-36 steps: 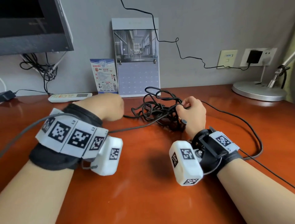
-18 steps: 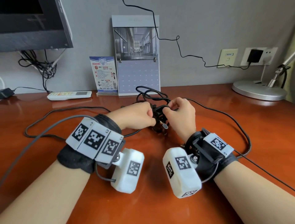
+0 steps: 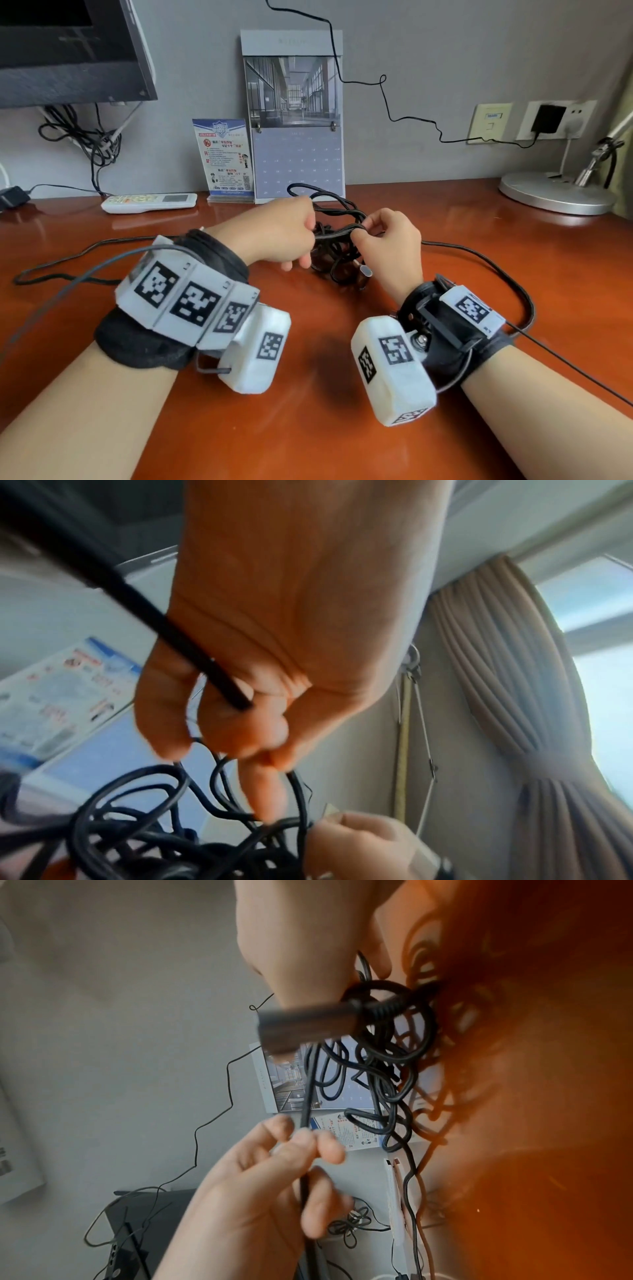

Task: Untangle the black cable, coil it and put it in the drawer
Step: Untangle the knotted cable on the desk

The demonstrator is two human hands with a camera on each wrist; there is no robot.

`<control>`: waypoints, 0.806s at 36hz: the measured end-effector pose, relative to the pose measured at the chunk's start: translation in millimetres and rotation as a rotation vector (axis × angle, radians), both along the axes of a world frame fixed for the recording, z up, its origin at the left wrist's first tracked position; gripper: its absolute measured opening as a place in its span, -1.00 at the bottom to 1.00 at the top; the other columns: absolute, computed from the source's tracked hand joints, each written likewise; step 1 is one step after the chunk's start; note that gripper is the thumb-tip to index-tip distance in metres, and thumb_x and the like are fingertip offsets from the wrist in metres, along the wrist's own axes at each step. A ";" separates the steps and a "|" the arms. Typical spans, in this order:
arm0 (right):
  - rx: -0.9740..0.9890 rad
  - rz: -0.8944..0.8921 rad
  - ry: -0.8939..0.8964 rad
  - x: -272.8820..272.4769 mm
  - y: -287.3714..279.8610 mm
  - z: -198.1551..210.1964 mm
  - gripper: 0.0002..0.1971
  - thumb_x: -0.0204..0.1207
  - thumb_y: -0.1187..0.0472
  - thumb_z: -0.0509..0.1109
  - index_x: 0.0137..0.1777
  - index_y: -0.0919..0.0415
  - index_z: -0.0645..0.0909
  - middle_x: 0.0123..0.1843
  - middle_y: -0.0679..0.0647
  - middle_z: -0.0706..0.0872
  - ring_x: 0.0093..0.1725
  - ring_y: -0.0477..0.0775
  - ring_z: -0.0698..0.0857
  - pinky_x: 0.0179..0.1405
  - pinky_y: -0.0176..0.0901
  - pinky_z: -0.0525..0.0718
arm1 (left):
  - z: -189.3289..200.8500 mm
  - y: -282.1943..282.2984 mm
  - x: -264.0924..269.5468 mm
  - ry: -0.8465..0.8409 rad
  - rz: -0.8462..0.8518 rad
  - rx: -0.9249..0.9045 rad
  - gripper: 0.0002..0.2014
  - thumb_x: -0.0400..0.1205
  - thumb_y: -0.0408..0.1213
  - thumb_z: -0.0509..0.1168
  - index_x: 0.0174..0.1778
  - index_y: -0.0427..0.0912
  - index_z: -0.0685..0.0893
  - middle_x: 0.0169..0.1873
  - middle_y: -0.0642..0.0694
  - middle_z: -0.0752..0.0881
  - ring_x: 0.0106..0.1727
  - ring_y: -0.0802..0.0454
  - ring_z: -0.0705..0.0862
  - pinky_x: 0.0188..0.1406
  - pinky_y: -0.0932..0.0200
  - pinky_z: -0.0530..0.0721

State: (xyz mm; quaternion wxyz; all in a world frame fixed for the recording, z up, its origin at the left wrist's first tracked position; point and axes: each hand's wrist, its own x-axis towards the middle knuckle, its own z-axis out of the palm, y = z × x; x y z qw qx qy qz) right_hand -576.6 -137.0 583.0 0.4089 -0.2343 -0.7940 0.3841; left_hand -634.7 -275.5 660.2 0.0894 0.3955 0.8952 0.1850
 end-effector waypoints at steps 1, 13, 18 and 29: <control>-0.009 -0.007 0.004 -0.4 1.7 -0.2 -0.80 0.37 0.24 0.38 -0.40 0.02 0.45 -0.14 0.10 0.66 -0.17 0.10 0.65 -0.14 -0.11 0.58 | 2.2 -2.0 -2.0 -0.014 0.006 0.040 -0.73 0.57 -0.49 0.14 -0.25 0.00 0.32 -0.51 0.08 0.75 -0.48 -0.01 0.55 -0.38 0.19 0.49; 0.029 -0.125 -0.002 4.4 17.8 5.8 -0.94 0.43 0.26 0.37 -0.23 0.20 0.55 -0.04 0.03 0.54 -0.22 -0.09 0.43 -0.28 -0.38 0.24 | 28.5 -25.1 -30.9 -0.212 0.196 0.688 -0.66 0.50 -0.63 0.12 -0.34 -0.05 0.29 -0.37 -0.09 0.60 -0.71 0.19 0.22 -0.76 0.48 0.10; 0.031 -0.145 -0.007 8.2 23.3 7.7 -0.92 0.44 0.26 0.37 -0.25 0.17 0.52 0.03 -0.02 0.50 -0.12 -0.05 0.46 -0.25 -0.33 0.25 | 32.9 -43.9 -50.0 -0.279 0.378 0.981 -0.65 0.62 -0.60 0.03 -0.29 -0.02 0.32 -0.35 -0.07 0.54 -0.83 0.28 0.19 -0.84 0.47 0.07; -0.029 -0.122 -0.068 6.3 15.5 7.5 -0.86 0.38 0.16 0.36 -0.35 0.01 0.46 -0.13 0.05 0.71 -0.11 0.13 0.67 -0.11 -0.03 0.65 | 3.4 -65.1 -94.4 -0.528 0.677 1.194 -0.78 0.70 -0.44 0.04 -0.20 -0.06 0.39 -0.54 0.16 0.65 -0.66 0.26 0.32 -0.76 0.43 0.25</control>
